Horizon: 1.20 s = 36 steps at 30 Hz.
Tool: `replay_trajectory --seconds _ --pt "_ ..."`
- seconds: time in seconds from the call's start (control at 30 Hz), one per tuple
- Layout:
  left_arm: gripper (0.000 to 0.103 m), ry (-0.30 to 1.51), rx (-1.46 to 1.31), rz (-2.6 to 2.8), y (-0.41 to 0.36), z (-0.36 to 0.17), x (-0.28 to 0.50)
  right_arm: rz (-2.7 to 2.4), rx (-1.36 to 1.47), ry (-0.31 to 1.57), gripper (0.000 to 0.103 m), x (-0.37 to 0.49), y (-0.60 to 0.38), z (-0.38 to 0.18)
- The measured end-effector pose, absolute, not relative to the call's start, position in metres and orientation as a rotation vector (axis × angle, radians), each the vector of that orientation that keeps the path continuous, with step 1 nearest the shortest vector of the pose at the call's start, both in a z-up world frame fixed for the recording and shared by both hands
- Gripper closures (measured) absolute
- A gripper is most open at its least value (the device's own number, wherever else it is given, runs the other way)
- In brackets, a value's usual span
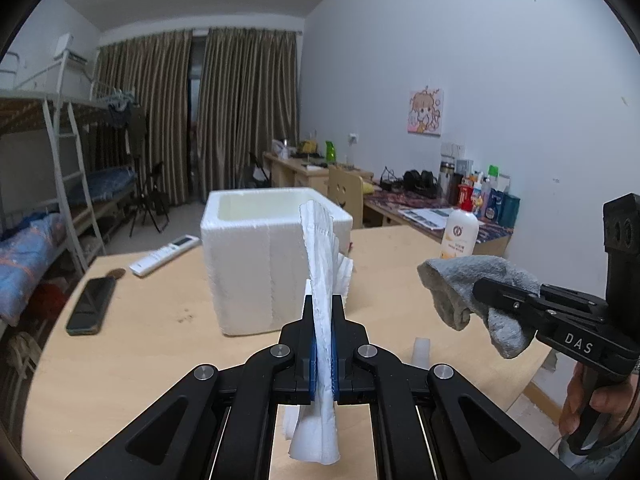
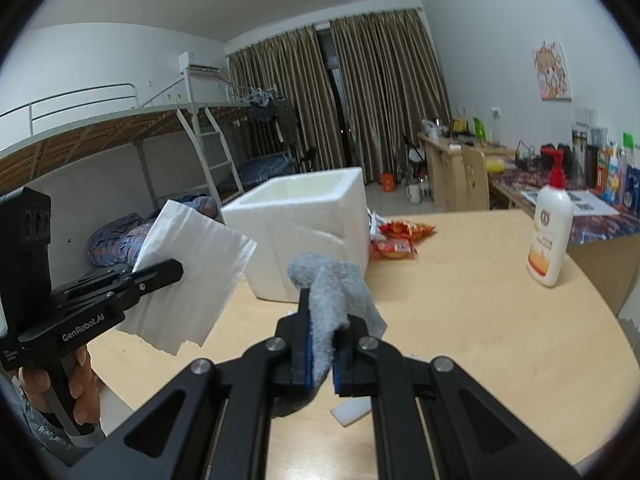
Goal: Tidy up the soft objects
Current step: 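Carry the tissue and grey sock over the white foam box with both tools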
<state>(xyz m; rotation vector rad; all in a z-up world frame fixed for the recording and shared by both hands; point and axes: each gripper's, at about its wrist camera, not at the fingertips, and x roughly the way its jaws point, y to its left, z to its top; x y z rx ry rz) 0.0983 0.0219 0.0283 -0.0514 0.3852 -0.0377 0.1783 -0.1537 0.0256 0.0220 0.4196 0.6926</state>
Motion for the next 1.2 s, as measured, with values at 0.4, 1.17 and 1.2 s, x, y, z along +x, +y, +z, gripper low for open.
replay_trajectory --seconds 0.4,1.17,1.2 --pt "0.098 0.298 -0.025 -0.007 0.019 0.05 0.044 0.748 0.007 0.324 0.093 0.145 -0.155 0.041" --pt "0.098 0.225 -0.03 0.055 0.027 0.065 0.003 0.811 -0.051 0.259 0.093 0.12 -0.127 0.048" --pt "0.098 0.222 -0.029 0.053 0.027 0.066 0.003 0.813 -0.052 0.258 0.093 0.121 -0.126 0.048"
